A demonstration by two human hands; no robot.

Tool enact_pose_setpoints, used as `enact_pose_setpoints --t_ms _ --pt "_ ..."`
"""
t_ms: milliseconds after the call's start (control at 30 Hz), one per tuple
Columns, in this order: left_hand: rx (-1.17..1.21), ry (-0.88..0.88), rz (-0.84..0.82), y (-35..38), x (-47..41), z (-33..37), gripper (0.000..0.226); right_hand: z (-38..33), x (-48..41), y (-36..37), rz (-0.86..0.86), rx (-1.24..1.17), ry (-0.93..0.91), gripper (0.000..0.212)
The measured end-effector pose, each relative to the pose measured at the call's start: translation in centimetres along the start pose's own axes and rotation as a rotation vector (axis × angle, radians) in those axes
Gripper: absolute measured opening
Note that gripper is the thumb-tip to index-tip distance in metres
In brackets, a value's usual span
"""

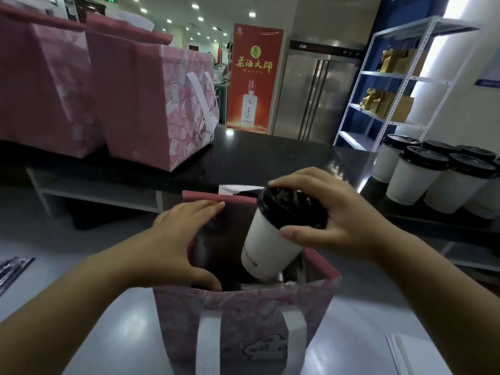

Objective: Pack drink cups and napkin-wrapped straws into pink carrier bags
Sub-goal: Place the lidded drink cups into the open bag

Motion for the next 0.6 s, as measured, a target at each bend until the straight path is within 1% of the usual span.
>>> enact_pose_setpoints --t_ms 100,167,267,333,400,467,533,600 --pt "-0.056 -0.003 -0.101 0.6 0.3 0.7 0.125 -1.4 -0.7 1.7 -0.205 0.067 -0.037 0.063" --pt "-0.065 -0.010 -0.134 0.9 0.3 0.9 0.132 -2.3 -1.0 2.7 -0.284 0.180 -0.085 0.069" --pt "-0.057 -0.010 -0.133 1.2 0.2 0.9 0.145 -3.7 -0.9 3.6 -0.252 0.389 -0.233 0.074" --pt "-0.035 -0.021 -0.139 1.2 0.1 0.9 0.144 -4.3 -0.6 3.8 -0.211 0.424 -0.326 0.073" --pt "-0.028 -0.026 -0.144 1.1 -0.1 0.9 0.143 -4.4 -0.3 4.1 -0.205 0.431 -0.376 0.071" --pt "-0.038 -0.021 -0.140 1.1 -0.3 0.9 0.143 -4.1 0.0 4.5 -0.248 0.414 -0.359 0.071" --pt "-0.046 -0.013 -0.151 1.2 -0.3 1.0 0.144 -3.7 0.1 5.0 -0.324 0.384 -0.280 0.073" --pt "-0.059 0.004 -0.161 1.4 -0.3 1.1 0.143 -2.8 0.1 5.9 -0.424 0.422 -0.197 0.079"
Point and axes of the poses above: each hand's wrist, its own x-axis away from the middle knuckle, its own y-axis out of the palm, z = x × y, the point moved 4 cm from there along -x, towards the middle knuckle, and after that the axes turned 9 degrees about x, right-handed, at the moved point
